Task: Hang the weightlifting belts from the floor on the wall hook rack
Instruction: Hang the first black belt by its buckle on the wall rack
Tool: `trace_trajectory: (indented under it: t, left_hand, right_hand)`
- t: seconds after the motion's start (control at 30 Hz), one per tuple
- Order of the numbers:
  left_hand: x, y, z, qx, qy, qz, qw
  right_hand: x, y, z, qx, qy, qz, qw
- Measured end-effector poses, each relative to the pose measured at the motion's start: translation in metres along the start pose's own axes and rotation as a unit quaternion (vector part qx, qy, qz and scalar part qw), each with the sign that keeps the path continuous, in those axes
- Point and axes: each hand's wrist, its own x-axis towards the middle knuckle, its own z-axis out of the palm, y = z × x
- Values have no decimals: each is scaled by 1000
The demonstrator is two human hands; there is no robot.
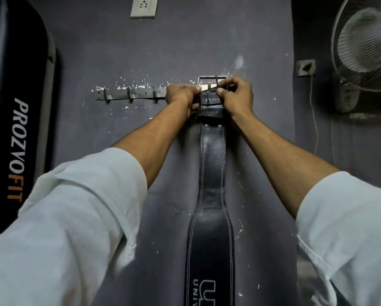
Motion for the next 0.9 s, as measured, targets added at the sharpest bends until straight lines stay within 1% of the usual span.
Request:
trace_trajectory:
  t: [0.2,0.4,0.5,0.57,0.63,0.7,0.8,0.9]
  left_hand:
    - [21,-9,5,23,40,32,998]
    - [21,-14,5,38,34,35,998]
    - [20,-10,6,70,56,33,995]
    - [18,-11,6,84,69,37,993]
    - [15,-19,6,84,64,43,993]
    - [10,-30,5,84,54,61,993]
    - [2,-39,2,88,40,94,991]
    - [-3,-45,-5,120,35,105,987]
  right_hand:
    - [16,4,8,-18,12,-1,1000]
    - [21,2,8,-73,40,22,996]
    - [27,-10,9,-101,28,61,993]
    - [29,-12,9,-121,14,70,990]
    - [23,-5,8,-116,9,75,990]
    - [10,8,6,-99,8,66,993]
    - [-6,25,2,-91,-8,29,995]
    - [-21,26,2,-98,-5,6,995]
